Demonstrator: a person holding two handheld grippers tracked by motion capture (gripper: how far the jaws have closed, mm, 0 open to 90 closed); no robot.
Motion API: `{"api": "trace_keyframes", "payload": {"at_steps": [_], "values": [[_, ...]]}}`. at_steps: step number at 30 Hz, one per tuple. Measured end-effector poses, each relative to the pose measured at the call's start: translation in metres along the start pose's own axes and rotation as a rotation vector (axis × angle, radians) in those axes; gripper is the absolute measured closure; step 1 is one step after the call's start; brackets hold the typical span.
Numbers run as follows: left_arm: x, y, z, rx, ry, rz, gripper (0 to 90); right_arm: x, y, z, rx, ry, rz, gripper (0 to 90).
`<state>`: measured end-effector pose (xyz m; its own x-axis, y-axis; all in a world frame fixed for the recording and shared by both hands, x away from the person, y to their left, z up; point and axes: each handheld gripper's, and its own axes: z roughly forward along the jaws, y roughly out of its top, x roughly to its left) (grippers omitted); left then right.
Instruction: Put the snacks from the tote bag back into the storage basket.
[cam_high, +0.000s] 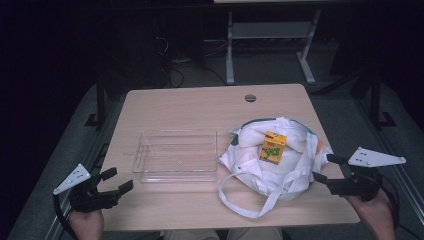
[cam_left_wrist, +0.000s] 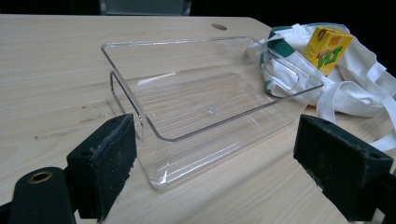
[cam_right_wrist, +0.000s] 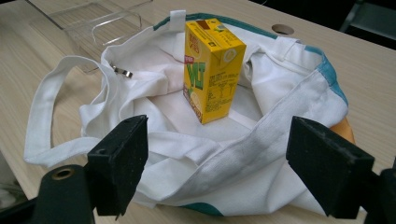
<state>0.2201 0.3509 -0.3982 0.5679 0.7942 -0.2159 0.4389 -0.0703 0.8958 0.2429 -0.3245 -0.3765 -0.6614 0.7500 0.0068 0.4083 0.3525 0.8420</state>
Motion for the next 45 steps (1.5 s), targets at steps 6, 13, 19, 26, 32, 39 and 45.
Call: {"api": "trace_keyframes", "payload": {"at_steps": [6,13,19,26,32,39,45], "values": [[0.001,-0.001,0.001,0.005,-0.004,-0.004,12.6,0.001,0.001,0.001,0.010,0.006,-0.009,20.5],[0.000,-0.001,0.001,0.002,-0.004,-0.006,12.6,0.002,0.004,0.002,0.012,0.019,-0.019,20.4],[0.000,-0.001,0.001,0.002,-0.005,-0.005,12.6,0.002,0.007,0.004,0.026,0.022,-0.028,20.2],[0.000,0.000,0.000,-0.001,-0.002,-0.002,12.6,0.001,0.017,0.013,0.043,0.049,-0.044,20.0],[0.001,-0.001,0.000,-0.003,-0.002,-0.004,12.6,0.001,0.022,0.021,0.067,0.068,-0.048,18.3],[0.001,0.000,-0.001,-0.006,-0.004,-0.004,12.6,0.000,0.034,0.028,0.095,0.081,-0.061,17.3],[0.001,0.000,-0.001,-0.010,-0.005,-0.008,12.6,0.000,0.045,0.035,0.110,0.093,-0.082,17.3]]}}
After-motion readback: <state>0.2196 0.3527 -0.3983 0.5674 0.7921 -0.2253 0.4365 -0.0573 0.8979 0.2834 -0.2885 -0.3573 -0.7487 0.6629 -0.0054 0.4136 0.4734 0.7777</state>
